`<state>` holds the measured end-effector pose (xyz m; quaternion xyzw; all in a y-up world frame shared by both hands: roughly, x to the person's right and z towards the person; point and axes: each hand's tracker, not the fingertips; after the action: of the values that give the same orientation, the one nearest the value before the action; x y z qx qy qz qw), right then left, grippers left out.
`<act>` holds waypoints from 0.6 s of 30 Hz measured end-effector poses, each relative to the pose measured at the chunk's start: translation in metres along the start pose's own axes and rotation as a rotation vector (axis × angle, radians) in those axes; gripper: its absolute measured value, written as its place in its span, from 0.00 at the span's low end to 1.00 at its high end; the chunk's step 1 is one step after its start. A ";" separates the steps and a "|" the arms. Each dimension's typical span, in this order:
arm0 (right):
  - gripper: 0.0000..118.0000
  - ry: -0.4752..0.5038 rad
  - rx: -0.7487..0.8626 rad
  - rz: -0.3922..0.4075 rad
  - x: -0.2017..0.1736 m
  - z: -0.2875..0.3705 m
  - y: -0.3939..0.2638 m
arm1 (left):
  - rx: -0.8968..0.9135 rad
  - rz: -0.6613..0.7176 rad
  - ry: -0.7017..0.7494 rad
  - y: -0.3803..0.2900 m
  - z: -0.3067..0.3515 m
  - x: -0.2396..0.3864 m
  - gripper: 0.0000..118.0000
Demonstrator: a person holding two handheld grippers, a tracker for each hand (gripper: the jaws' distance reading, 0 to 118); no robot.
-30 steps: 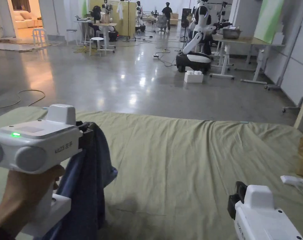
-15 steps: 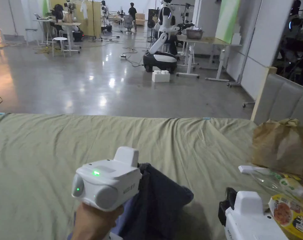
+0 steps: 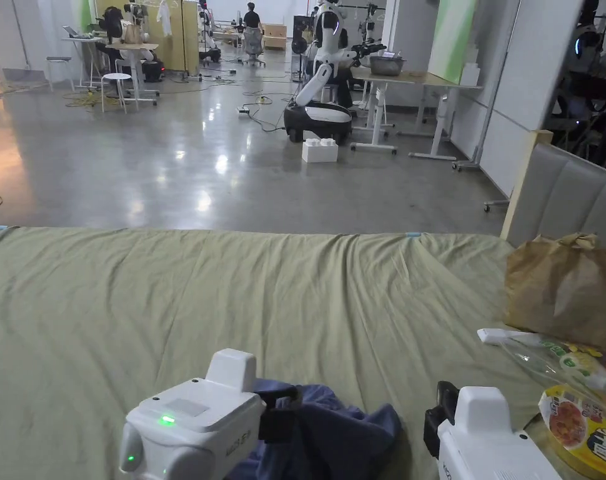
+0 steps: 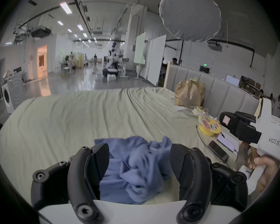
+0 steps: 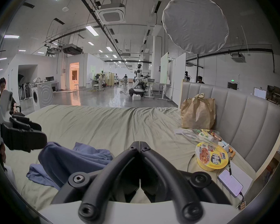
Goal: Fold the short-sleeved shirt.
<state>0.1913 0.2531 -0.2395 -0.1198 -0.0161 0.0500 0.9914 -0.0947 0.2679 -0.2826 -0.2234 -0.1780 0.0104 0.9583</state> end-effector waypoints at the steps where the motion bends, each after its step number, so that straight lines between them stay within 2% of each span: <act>1: 0.01 0.006 0.003 0.000 -0.003 0.000 0.003 | 0.018 0.005 0.008 0.003 0.008 -0.006 0.67; 6: 0.01 0.036 0.031 -0.003 -0.018 -0.002 0.017 | 0.116 0.067 0.137 0.010 0.046 -0.044 0.67; 7: 0.01 0.042 0.038 -0.005 -0.021 -0.003 0.019 | 0.128 0.072 0.179 0.009 0.027 -0.030 0.66; 9: 0.01 0.049 0.046 -0.010 -0.027 -0.003 0.024 | 0.154 0.067 0.248 0.010 0.029 -0.032 0.66; 12: 0.01 0.056 0.059 -0.012 -0.034 -0.003 0.029 | 0.186 0.038 0.341 -0.001 0.059 -0.068 0.60; 13: 0.01 0.057 0.064 -0.010 -0.037 -0.003 0.030 | 0.188 0.032 0.371 -0.001 0.058 -0.070 0.54; 14: 0.01 0.057 0.067 -0.009 -0.039 -0.004 0.030 | 0.190 0.027 0.385 -0.001 0.057 -0.073 0.40; 17: 0.01 0.058 0.080 -0.008 -0.044 -0.004 0.033 | 0.160 0.043 0.415 -0.028 0.086 -0.100 0.10; 18: 0.01 0.060 0.081 -0.012 -0.045 -0.004 0.033 | 0.152 0.064 0.420 -0.030 0.086 -0.107 0.07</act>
<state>0.1432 0.2795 -0.2524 -0.0811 0.0152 0.0412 0.9957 -0.2267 0.2671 -0.2341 -0.1534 0.0338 0.0073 0.9876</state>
